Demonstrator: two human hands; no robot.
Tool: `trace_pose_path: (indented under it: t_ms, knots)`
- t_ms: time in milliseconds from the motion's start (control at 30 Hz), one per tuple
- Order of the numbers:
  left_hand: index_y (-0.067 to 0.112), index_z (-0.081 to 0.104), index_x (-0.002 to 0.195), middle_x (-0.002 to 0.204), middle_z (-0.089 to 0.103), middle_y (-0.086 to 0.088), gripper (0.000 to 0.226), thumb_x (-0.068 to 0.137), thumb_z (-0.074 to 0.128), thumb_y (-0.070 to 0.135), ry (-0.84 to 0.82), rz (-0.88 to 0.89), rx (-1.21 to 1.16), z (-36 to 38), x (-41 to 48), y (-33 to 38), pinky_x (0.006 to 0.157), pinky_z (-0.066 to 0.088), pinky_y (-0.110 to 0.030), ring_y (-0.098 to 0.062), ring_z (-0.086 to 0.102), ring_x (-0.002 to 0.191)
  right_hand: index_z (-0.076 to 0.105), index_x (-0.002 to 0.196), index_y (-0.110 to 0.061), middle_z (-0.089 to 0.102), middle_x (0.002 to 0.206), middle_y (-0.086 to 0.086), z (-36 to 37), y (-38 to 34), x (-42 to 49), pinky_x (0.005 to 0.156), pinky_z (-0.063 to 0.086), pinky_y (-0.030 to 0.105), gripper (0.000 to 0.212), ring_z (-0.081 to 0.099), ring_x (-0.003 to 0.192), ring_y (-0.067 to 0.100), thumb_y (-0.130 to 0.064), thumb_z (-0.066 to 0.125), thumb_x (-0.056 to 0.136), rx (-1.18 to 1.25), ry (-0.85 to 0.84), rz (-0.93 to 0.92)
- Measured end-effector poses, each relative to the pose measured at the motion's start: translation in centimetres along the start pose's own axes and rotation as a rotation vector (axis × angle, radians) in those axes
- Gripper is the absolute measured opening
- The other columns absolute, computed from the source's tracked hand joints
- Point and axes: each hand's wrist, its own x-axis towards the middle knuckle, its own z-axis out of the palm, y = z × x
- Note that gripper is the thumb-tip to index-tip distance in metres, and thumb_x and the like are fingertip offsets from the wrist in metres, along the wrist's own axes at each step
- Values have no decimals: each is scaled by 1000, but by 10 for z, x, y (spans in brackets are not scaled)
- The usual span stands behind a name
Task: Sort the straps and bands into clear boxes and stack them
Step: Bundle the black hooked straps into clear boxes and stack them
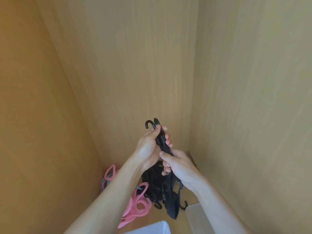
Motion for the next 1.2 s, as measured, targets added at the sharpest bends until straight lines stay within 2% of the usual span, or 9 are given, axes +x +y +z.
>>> trace_pose_path:
  t_ms: [133,267,433,700,833,933,1000,1133,1200]
  knots:
    - [8,55,90,69,50,-6,27,108,42,24,39,9,1,-10,1,2,57,49,-30,-18,47,56,54,80,-9,54,63,3,2,5,-8,66,49,32,29,56,61,20,-25,56,103,9,-89,-24]
    - [13,53,86,68,48,-1,29,108,39,26,19,-29,15,-21,-1,11,65,43,-30,-15,46,54,51,76,-12,52,64,7,-7,13,-14,66,52,34,30,62,66,29,-27,62,99,239,-266,18]
    - [13,51,83,64,48,-2,26,103,39,23,-100,-94,26,-32,-7,26,72,46,-30,-19,52,63,57,86,-8,43,65,4,-34,13,-14,63,46,34,19,51,57,21,-19,71,91,377,-433,42]
    - [15,56,83,71,57,-3,28,104,44,29,-257,-138,585,-40,-13,26,74,49,-24,-17,54,72,71,86,-6,51,65,2,-68,-13,-1,44,35,20,20,42,50,13,-22,82,81,29,-214,83]
    - [13,59,82,80,67,5,29,93,54,39,-273,-246,668,-40,-9,24,90,58,-46,-11,69,88,69,98,5,51,65,1,-71,-25,9,47,35,20,19,42,53,11,-10,75,87,-88,-125,116]
    - [5,59,91,114,69,-12,34,94,56,39,-340,-348,617,-41,-12,19,74,62,-44,-30,70,109,71,94,-1,55,64,2,-71,-28,12,51,39,22,10,44,53,11,-6,75,87,-112,-136,144]
    - [1,57,103,123,67,-16,38,100,50,39,-405,-394,713,-40,-13,18,59,61,-37,-32,71,103,69,98,-2,61,71,8,-71,-29,15,54,44,24,16,50,55,12,-1,76,84,-118,-136,164]
    - [2,52,102,106,67,-16,33,108,43,33,-534,-462,1033,-36,-12,17,43,49,-23,-17,58,73,64,109,0,66,77,13,-69,-33,19,57,50,30,32,57,61,18,5,77,80,-280,-171,226]
    - [11,52,90,86,64,-2,29,109,42,30,-533,-473,1230,-31,-14,14,42,41,-20,-9,54,60,62,108,-3,67,75,14,-67,-37,20,58,48,32,31,56,59,20,1,76,80,-457,-209,264]
